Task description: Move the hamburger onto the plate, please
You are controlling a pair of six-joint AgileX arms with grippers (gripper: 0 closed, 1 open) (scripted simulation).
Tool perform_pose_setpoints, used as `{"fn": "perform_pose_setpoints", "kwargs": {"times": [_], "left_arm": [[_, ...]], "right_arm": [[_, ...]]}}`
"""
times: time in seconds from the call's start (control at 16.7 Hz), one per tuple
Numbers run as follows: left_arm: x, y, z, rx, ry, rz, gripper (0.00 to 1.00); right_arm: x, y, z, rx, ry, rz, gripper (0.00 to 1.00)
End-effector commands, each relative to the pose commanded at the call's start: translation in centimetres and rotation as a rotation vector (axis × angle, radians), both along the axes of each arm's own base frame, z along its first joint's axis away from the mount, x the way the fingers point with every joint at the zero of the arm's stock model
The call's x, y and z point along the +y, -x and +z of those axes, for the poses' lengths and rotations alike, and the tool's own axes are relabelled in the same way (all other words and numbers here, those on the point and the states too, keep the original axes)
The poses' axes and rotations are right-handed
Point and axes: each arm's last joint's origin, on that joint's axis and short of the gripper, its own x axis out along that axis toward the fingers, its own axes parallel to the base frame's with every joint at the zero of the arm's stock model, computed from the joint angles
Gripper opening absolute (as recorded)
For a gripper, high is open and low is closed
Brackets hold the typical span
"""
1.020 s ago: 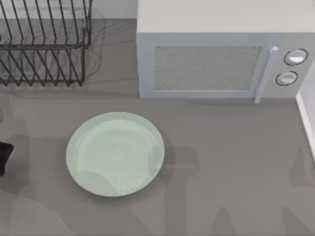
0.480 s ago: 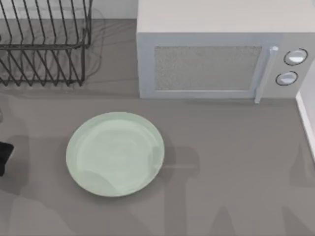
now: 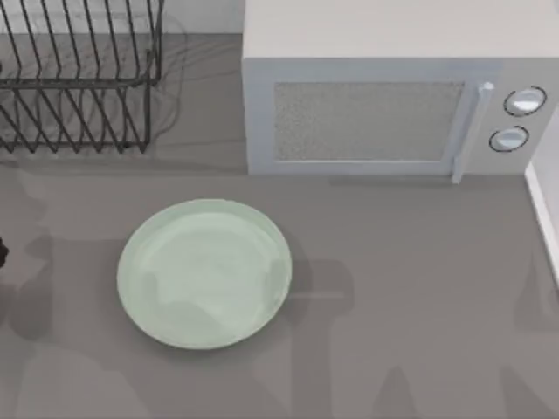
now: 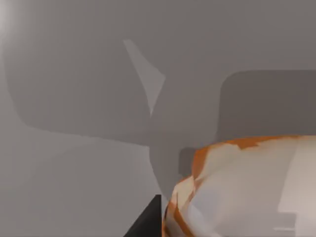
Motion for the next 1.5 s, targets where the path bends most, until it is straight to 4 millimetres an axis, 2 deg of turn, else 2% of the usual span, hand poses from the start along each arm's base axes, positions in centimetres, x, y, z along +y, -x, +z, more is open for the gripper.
{"fn": "perform_pose_setpoints", "kwargs": {"times": [0.3,0.42,0.72,0.9,1.02,1.2,1.38,1.5], "left_arm": [[-0.1,0.4,5.8,0.015,0.003,0.002,0.00],[-0.1,0.5,7.1,-0.001,0.000,0.003,0.00],[-0.1,0.5,7.0,0.002,0.000,-0.002,0.00],[-2.0,-0.8,6.8,0.012,0.002,-0.129,0.00],[-4.9,-2.2,6.5,0.020,0.004,-0.302,0.00],[-12.2,-3.6,5.9,0.027,0.006,-0.658,0.00],[-20.0,-3.3,5.4,0.023,0.007,-1.019,0.00],[-23.7,-2.6,5.2,0.009,0.005,-1.196,0.00]], "right_arm": [[0.0,0.0,0.0,0.000,0.000,0.000,1.00],[0.0,0.0,0.0,0.000,0.000,0.000,1.00],[0.0,0.0,0.0,0.000,0.000,0.000,1.00],[0.0,0.0,0.0,0.000,0.000,0.000,1.00],[0.0,0.0,0.0,0.000,0.000,0.000,1.00],[0.0,0.0,0.0,0.000,0.000,0.000,1.00],[0.0,0.0,0.0,0.000,0.000,0.000,1.00],[0.0,0.0,0.0,0.000,0.000,0.000,1.00]]}}
